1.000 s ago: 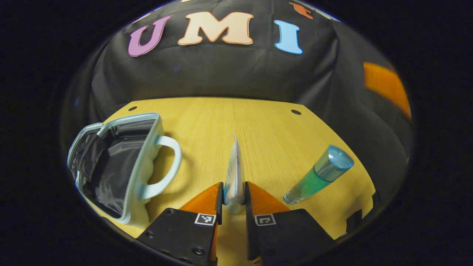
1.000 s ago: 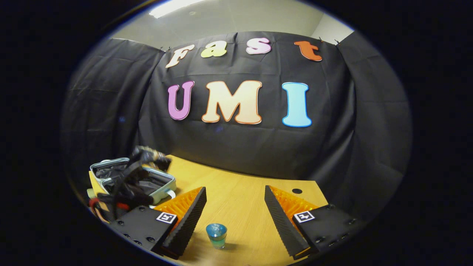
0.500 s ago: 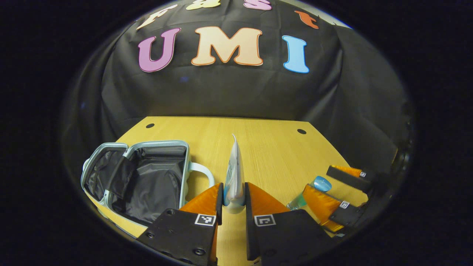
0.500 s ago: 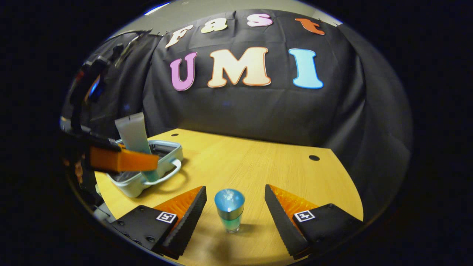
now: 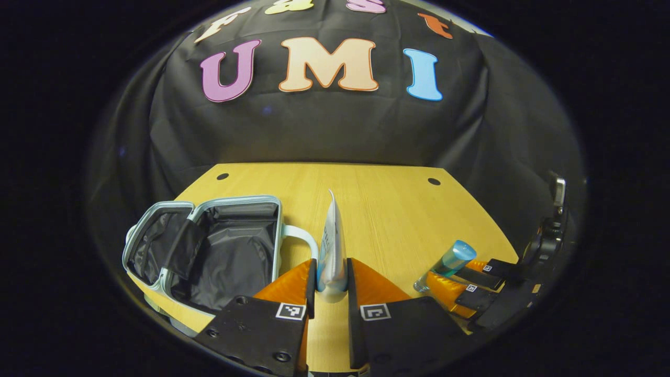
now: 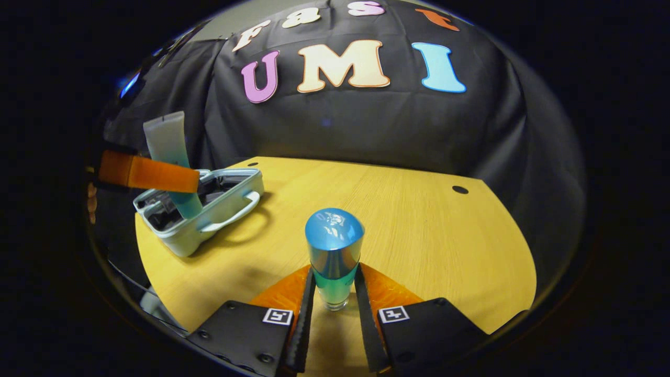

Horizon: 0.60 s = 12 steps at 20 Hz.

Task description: First open the suitcase, pack the skin care products into it, and then close the suitcase.

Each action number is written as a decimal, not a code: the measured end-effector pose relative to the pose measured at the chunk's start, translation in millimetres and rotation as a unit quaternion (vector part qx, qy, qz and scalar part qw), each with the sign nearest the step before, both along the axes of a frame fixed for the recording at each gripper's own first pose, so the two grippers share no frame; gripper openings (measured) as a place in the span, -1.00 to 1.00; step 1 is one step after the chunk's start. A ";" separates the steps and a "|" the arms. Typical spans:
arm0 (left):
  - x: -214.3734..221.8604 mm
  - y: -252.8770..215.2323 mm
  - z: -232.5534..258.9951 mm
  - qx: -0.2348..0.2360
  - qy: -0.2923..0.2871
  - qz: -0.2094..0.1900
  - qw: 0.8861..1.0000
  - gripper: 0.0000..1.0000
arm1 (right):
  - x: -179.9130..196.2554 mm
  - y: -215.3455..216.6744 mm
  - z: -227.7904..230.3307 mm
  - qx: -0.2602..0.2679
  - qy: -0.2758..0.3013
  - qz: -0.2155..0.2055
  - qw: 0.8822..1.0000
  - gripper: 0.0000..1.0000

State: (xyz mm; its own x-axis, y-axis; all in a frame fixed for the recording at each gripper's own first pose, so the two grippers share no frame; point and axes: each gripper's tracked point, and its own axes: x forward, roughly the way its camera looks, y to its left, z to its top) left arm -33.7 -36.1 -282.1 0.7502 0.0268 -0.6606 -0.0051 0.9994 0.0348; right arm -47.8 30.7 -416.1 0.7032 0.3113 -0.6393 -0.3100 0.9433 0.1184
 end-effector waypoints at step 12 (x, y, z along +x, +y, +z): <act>-11.9 87.5 0.1 0.037 0.059 0.070 0.995 -0.53 | 46.4 48.3 138.5 0.066 -0.077 0.024 0.995 -0.16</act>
